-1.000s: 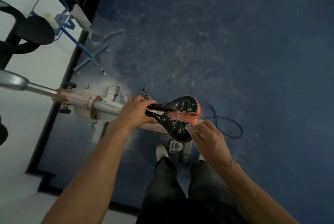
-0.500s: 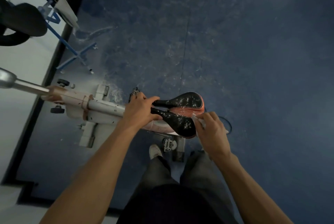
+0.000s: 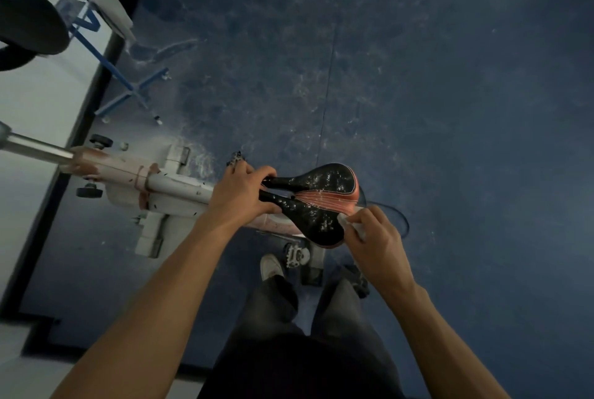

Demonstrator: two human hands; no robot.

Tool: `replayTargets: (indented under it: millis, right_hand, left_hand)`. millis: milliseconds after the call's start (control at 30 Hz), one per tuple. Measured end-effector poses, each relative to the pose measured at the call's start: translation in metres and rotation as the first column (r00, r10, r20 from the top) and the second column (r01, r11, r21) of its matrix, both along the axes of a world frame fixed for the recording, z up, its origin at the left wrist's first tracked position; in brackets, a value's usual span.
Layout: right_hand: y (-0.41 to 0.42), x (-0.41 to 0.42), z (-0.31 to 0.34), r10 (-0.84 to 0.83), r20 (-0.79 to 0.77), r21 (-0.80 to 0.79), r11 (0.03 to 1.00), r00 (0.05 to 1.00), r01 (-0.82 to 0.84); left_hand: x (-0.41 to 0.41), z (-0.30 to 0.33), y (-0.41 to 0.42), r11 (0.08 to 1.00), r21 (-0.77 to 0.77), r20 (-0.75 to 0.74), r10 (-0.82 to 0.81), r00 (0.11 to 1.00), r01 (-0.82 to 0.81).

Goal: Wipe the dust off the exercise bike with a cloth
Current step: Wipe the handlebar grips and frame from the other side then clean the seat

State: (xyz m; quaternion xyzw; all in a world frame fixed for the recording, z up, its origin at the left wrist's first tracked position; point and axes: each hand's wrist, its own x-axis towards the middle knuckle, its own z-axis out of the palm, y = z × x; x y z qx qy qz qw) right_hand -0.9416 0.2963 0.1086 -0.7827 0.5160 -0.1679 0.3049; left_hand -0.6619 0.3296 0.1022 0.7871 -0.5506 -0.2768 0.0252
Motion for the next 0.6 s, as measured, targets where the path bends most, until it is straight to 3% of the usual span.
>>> replayTargets:
  millis: [167,333,400,500,600]
  right_hand:
    - [0.004,0.015,-0.002,0.184,-0.01,-0.065,0.981,0.983,-0.184]
    - [0.002,0.002,0.0,0.067,-0.038,-0.134,0.988,0.997,-0.071]
    - [0.002,0.007,0.001,0.095,-0.022,-0.161,0.982,0.995,-0.098]
    - [0.006,0.008,-0.005,0.15,-0.048,-0.128,0.98,0.988,-0.155]
    - [0.01,-0.001,-0.008,0.068,-0.081,-0.093,0.993,0.994,-0.075]
  left_hand:
    - [0.0,0.003,-0.004,1.0,0.011,-0.018,-0.003,1.0,0.004]
    - [0.001,0.002,-0.006,1.0,0.012,-0.032,0.0,0.999,0.001]
    - [0.0,0.002,-0.006,1.0,0.009,-0.043,0.006,0.999,-0.005]
    - [-0.001,0.003,-0.004,0.999,-0.018,-0.047,0.027,0.999,-0.027]
    - [-0.002,0.001,-0.002,0.998,-0.042,-0.035,0.042,0.998,-0.043]
